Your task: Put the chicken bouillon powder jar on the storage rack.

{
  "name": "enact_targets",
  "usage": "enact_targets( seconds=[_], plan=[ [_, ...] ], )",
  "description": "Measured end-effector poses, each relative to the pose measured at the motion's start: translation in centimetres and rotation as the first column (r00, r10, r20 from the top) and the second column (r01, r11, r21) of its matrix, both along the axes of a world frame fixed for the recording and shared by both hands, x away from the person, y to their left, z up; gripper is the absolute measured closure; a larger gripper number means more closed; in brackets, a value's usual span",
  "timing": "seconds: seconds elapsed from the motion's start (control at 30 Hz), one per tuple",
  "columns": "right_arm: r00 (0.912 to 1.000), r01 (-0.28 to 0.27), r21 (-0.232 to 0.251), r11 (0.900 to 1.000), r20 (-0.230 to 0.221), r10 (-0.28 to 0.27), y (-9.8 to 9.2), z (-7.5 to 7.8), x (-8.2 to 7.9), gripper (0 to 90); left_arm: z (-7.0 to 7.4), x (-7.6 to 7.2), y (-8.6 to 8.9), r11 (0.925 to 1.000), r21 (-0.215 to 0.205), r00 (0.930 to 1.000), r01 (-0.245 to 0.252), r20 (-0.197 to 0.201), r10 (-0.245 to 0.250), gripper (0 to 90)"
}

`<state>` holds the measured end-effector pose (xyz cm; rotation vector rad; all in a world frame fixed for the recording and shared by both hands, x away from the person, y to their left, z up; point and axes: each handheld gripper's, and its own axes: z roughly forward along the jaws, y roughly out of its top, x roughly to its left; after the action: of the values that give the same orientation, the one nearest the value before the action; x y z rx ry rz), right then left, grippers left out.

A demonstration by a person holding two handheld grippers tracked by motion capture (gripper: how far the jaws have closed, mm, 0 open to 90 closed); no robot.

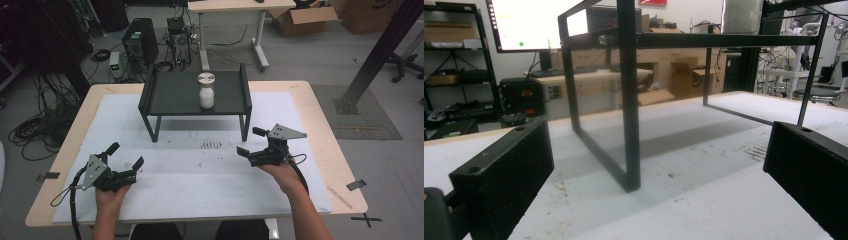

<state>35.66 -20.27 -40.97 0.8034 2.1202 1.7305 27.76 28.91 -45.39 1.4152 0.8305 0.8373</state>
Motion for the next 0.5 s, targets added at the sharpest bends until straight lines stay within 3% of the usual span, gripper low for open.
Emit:
enact_targets(
  seconds=[0.5],
  plan=[
    [0.9997,0.025,0.013,1.000,0.000,-0.025,0.4,-2.6,-0.3,0.0,0.0,0.0,0.0,1.0000,0.000,1.0000,0.000,0.001,0.000,0.2]
  ],
)
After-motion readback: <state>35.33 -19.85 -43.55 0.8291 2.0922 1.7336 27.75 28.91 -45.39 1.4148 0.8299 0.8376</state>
